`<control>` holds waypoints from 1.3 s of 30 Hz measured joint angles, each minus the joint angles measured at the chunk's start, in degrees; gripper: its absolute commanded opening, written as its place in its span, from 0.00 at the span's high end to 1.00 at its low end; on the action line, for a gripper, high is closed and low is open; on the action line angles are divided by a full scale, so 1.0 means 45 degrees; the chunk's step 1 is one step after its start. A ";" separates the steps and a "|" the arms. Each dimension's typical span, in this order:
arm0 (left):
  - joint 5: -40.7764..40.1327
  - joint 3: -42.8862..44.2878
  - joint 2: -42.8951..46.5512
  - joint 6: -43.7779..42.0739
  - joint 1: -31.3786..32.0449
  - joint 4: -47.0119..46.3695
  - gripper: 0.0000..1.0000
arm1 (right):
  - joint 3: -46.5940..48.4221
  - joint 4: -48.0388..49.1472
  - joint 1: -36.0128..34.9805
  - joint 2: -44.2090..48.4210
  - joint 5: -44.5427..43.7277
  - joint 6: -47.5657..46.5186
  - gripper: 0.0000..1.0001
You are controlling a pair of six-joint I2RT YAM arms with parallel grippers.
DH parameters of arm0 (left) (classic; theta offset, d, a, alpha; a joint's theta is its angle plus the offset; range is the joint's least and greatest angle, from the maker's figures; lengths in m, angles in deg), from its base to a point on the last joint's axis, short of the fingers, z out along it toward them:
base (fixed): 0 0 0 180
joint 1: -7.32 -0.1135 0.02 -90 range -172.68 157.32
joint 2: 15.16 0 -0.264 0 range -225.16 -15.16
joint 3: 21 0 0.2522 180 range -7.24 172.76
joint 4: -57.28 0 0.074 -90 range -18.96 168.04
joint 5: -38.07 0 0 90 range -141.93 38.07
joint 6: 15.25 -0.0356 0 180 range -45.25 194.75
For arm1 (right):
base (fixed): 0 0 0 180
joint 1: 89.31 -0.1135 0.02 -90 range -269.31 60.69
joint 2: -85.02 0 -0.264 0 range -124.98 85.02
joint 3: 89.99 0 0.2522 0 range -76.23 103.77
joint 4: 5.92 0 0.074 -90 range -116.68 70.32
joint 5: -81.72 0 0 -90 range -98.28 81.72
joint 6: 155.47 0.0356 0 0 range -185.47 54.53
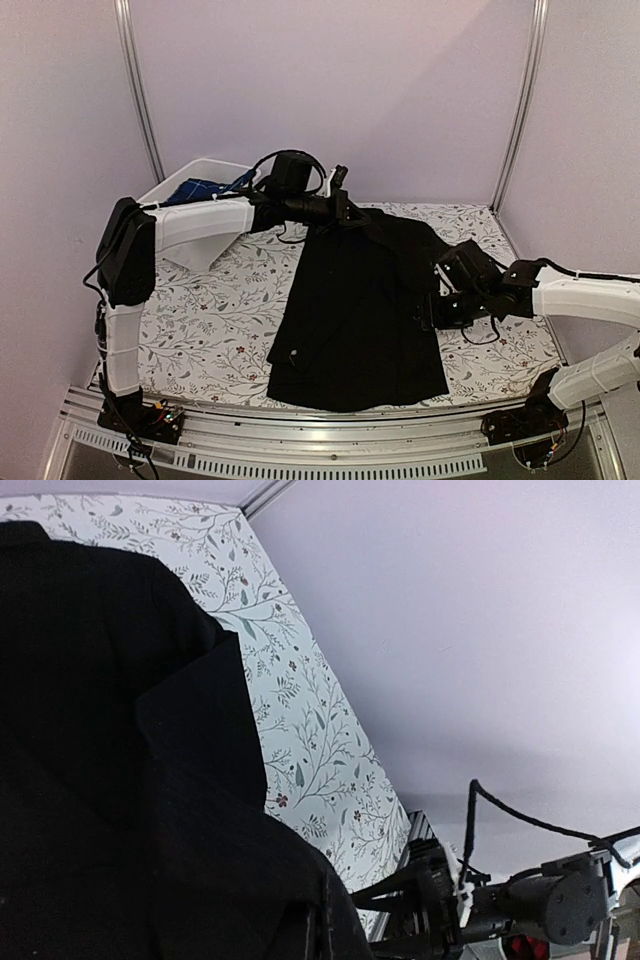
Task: Fold and stack the long sleeve shirts
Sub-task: Pass from the right arm to the left, then pick up the 1/3-folded shirt from the center of the board.
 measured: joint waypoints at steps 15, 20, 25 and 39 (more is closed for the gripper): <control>-0.0423 0.1836 -0.0262 -0.2710 0.0000 0.1501 1.00 | -0.2900 -0.3279 -0.4687 0.1083 -0.0393 0.7271 0.60; -0.0418 0.1948 -0.0355 -0.2822 0.0000 0.1496 1.00 | -0.2943 -0.3677 -0.4896 0.0325 -0.0797 0.8587 0.64; -0.0384 0.2025 -0.0374 -0.2895 0.0000 0.1477 1.00 | -0.3220 -0.3696 -0.4906 0.0699 -0.1297 0.9476 0.70; -0.0437 0.2492 -0.0486 -0.3045 0.0000 0.1632 1.00 | -0.2939 -0.2331 -0.4911 -0.0427 -0.1598 0.9432 1.00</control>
